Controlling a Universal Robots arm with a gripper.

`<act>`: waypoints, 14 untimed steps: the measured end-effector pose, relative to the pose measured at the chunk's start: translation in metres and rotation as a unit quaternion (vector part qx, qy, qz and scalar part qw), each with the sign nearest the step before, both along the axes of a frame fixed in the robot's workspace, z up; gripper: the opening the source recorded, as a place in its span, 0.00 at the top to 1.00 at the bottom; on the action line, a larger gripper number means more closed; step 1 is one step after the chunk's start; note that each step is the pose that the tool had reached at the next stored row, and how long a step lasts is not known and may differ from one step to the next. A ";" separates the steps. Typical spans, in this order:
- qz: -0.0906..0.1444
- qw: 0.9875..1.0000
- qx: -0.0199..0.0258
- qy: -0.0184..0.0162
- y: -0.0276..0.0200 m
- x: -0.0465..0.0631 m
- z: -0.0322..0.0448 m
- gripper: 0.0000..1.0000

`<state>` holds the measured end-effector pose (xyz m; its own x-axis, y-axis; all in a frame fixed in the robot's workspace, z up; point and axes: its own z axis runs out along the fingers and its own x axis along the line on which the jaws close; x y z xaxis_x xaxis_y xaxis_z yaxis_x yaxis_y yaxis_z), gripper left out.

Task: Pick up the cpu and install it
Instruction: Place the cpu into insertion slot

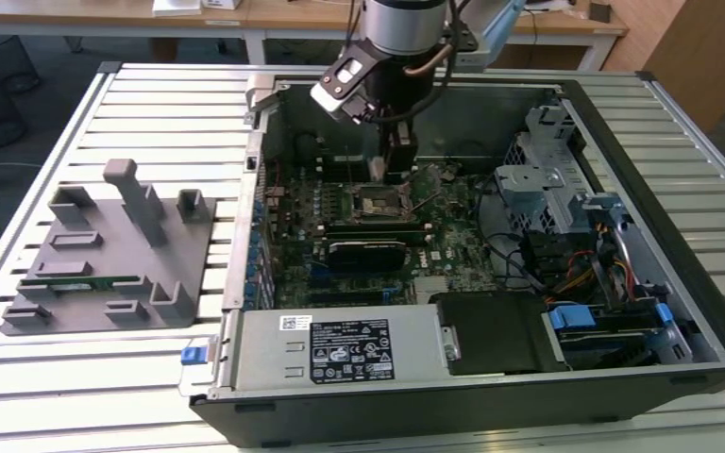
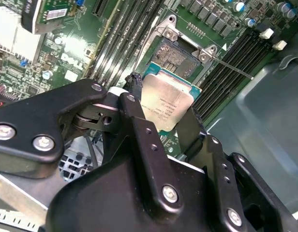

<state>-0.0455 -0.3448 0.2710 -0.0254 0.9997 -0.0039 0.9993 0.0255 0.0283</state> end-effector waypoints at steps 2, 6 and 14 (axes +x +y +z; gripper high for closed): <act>0.000 1.000 0.000 0.000 0.0005 0.000 -0.0037 0.47; 0.000 1.000 0.000 0.000 0.0017 0.000 -0.0109 0.47; 0.000 1.000 0.000 0.000 0.0032 -0.002 -0.0223 0.47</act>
